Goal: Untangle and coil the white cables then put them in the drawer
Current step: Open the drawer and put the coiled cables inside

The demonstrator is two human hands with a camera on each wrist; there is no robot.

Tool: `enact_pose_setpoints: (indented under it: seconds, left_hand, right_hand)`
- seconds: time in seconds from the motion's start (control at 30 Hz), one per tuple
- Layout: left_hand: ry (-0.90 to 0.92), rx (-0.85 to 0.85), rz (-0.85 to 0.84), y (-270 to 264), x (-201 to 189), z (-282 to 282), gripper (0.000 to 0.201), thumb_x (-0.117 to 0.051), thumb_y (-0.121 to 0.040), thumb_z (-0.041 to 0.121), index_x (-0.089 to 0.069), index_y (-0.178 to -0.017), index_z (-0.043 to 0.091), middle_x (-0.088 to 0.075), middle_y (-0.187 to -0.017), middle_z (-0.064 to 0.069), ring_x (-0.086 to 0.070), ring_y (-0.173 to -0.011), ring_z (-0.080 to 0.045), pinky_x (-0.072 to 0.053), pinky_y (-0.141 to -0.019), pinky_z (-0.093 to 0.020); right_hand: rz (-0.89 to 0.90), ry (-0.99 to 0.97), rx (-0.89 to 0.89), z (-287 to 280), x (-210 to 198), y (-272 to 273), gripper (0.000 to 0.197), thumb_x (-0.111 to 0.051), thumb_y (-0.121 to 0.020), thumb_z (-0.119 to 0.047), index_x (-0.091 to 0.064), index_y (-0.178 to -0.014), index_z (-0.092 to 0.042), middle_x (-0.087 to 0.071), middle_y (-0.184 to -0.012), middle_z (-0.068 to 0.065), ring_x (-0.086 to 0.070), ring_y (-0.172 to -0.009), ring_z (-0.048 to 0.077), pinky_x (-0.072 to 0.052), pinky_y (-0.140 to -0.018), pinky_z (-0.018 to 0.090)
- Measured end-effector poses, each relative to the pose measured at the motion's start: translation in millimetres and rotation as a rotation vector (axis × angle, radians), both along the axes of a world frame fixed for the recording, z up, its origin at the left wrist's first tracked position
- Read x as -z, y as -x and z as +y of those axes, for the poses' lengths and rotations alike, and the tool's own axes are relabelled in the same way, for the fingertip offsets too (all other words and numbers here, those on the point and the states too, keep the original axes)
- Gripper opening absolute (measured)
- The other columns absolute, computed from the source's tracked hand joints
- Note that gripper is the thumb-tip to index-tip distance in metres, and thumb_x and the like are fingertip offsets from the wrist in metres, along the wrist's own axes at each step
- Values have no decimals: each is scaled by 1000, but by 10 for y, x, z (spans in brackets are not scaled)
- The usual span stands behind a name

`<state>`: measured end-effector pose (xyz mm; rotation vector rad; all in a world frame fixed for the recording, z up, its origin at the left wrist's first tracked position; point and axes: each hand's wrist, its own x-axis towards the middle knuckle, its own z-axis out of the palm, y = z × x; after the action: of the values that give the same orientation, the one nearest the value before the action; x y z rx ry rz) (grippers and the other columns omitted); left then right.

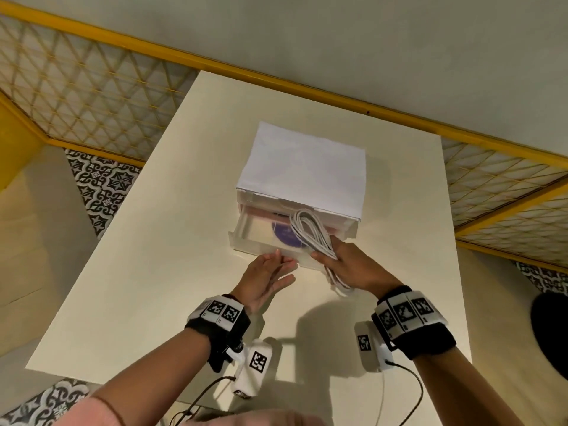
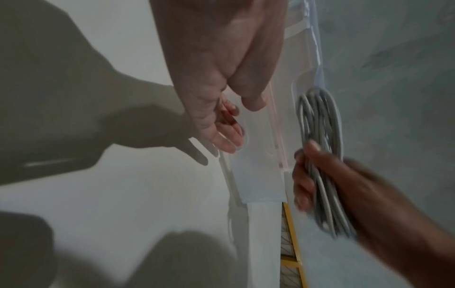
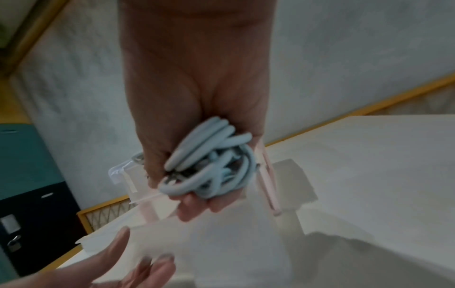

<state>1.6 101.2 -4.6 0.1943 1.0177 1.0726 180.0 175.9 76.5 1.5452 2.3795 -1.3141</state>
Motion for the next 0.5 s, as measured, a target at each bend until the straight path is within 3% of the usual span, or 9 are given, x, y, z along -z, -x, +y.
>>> enact_pose_setpoints:
  seconds: [0.07,0.13,0.2,0.27,0.37,0.43,0.5]
  left_hand:
    - [8,-2,4,34,10,-66,30,-46,-97,30,-60,-100,3,-68,-101,-12,-62,-109,-22,-51,-94,-40]
    - [17,4,9,51,14,-124,31,-46,-97,30,-60,-102,3,-68,-102,-11,-63,-109,-21,-52,-94,-38]
    - [30,1,-1,50,12,-168,33,-46,-97,31,-59,-106,2,-67,-106,-12,-62,-111,-21,-52,-93,-37]
    - [37,-11,-17,50,-1,-190,35,-45,-97,31,-58,-108,0,-67,-107,-13,-61,-114,-23,-53,-92,-35]
    - [43,-22,-29,56,-22,-189,44,-46,-96,33,-57,-114,-6,-67,-111,-17,-58,-119,-26,-52,-91,-36]
    - [53,-28,-27,58,-35,-177,50,-46,-95,36,-58,-114,-8,-65,-112,-21,-58,-116,-27,-52,-91,-36]
    - [64,-26,-21,56,-42,-163,50,-47,-94,39,-62,-107,-7,-67,-107,-22,-60,-113,-28,-52,-91,-34]
  right_hand:
    - [-97,-67,-155,90,1,107,53,-44,-93,-49,-38,-135,-18,-65,-115,8,-63,-100,23,-50,-83,33]
    - [-285,-134,-279,106,-16,213,54,-45,-94,-46,-33,-139,-19,-66,-113,12,-64,-99,30,-45,-72,31]
    - [-408,-193,-357,107,21,277,56,-45,-95,-43,-28,-144,-21,-63,-121,13,-61,-106,33,-42,-71,32]
    - [-422,-174,-372,147,36,331,51,-46,-94,-44,-37,-138,-18,-63,-122,12,-60,-105,30,-45,-75,34]
    - [-369,-13,-381,277,34,415,45,-49,-92,-45,-52,-124,-14,-69,-106,10,-59,-85,22,-48,-77,34]
    - [-349,61,-384,368,45,492,41,-51,-93,-41,-56,-122,-13,-67,-105,6,-59,-89,23,-47,-81,34]
    - [-306,96,-361,435,122,527,41,-51,-94,-36,-53,-128,-13,-63,-117,3,-58,-105,23,-44,-93,34]
